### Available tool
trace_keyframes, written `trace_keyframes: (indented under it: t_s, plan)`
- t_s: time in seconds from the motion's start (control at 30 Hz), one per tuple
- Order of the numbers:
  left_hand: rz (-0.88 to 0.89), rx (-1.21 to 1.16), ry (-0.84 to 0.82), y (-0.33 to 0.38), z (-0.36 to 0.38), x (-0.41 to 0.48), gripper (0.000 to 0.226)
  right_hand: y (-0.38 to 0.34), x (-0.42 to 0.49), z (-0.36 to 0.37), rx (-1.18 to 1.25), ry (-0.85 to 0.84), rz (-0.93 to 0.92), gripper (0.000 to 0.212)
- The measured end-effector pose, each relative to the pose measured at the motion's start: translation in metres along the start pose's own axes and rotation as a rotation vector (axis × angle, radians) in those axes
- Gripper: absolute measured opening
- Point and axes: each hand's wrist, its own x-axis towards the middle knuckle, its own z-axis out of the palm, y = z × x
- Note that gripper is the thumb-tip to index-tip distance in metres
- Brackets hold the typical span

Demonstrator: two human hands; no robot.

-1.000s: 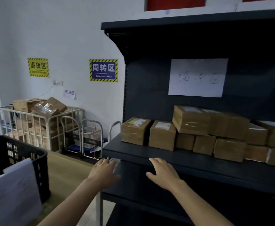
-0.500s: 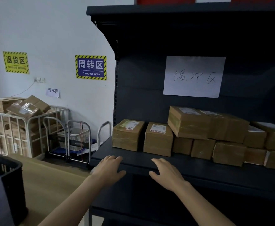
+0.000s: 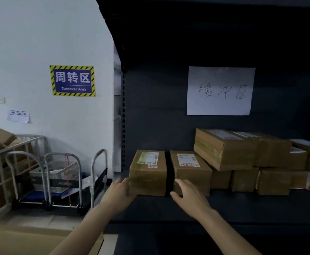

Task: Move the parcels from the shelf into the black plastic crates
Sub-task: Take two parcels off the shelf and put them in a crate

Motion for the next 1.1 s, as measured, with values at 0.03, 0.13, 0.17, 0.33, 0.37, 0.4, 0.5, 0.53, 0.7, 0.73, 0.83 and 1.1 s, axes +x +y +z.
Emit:
trace_keyframes:
  t_s: [0.03, 0.13, 0.17, 0.33, 0.37, 0.4, 0.5, 0.53, 0.7, 0.73, 0.83, 1.1]
  plan:
    - [0.000, -0.049, 0.022, -0.002, 0.000, 0.008, 0.054, -0.001, 0.004, 0.002, 0.021, 0.012, 0.018, 0.055]
    - [-0.025, -0.157, 0.077, -0.004, 0.000, 0.034, 0.045, -0.006, 0.021, 0.007, 0.113, 0.034, 0.072, 0.054]
    - [-0.041, -0.185, 0.087, -0.004, 0.001, 0.042, 0.044, -0.009, 0.027, 0.010, 0.147, 0.037, 0.091, 0.054]
    - [-0.144, -0.422, 0.049, -0.004, 0.003, 0.077, 0.065, -0.025, 0.058, 0.022, 0.281, 0.077, 0.196, 0.058]
    - [-0.182, -0.496, 0.014, -0.004, 0.004, 0.081, 0.065, -0.028, 0.063, 0.023, 0.314, 0.079, 0.216, 0.059]
    - [-0.225, -0.589, -0.026, -0.003, 0.004, 0.084, 0.064, -0.030, 0.067, 0.025, 0.350, 0.081, 0.232, 0.059]
    - [-0.318, -0.882, -0.114, 0.002, 0.006, 0.083, 0.054, -0.033, 0.074, 0.028, 0.449, 0.084, 0.254, 0.054]
    - [-0.312, -0.931, -0.121, 0.003, 0.007, 0.080, 0.049, -0.033, 0.075, 0.029, 0.484, 0.083, 0.258, 0.051]
    - [-0.150, -1.028, -0.094, -0.007, 0.006, 0.054, 0.038, -0.030, 0.065, 0.036, 0.634, 0.094, 0.166, 0.035]
    - [-0.110, -1.052, -0.086, -0.011, 0.005, 0.047, 0.038, -0.029, 0.061, 0.039, 0.661, 0.089, 0.120, 0.036]
    - [-0.017, -1.039, -0.031, -0.022, 0.006, 0.030, 0.046, -0.028, 0.053, 0.047, 0.686, 0.058, 0.026, 0.046]
    - [-0.047, -0.456, 0.200, -0.028, 0.023, 0.011, 0.060, -0.030, 0.052, 0.075, 0.524, 0.017, 0.000, 0.065]
